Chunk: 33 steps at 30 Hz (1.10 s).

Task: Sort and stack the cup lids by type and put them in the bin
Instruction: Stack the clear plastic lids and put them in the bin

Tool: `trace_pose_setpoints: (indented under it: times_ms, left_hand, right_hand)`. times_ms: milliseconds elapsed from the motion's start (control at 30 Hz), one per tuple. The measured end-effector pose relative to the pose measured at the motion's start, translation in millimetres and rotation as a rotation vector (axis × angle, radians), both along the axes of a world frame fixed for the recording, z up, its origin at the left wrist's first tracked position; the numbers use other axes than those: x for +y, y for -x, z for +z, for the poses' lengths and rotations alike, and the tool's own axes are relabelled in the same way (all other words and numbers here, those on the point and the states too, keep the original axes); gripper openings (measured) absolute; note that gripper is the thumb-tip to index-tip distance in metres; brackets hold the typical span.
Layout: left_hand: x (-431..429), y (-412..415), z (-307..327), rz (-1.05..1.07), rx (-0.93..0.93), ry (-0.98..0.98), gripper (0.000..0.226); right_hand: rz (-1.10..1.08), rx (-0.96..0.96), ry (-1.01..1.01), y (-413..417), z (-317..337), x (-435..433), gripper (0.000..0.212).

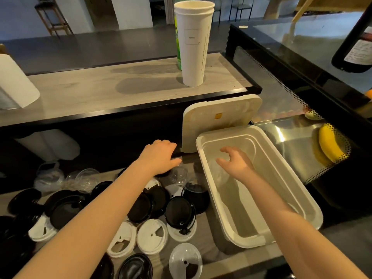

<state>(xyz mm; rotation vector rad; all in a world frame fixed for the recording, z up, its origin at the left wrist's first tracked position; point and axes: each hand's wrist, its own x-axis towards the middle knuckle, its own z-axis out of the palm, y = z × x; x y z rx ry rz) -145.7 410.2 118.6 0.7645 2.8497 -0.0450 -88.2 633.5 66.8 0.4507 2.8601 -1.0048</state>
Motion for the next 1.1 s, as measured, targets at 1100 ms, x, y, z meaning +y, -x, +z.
trace_pose_setpoints:
  times_ms: [1100]
  left_hand:
    - [1,54,-123,0.017,-0.32,0.082,0.07]
  right_hand:
    - [0.06,-0.353,-0.217,4,-68,-120,0.056]
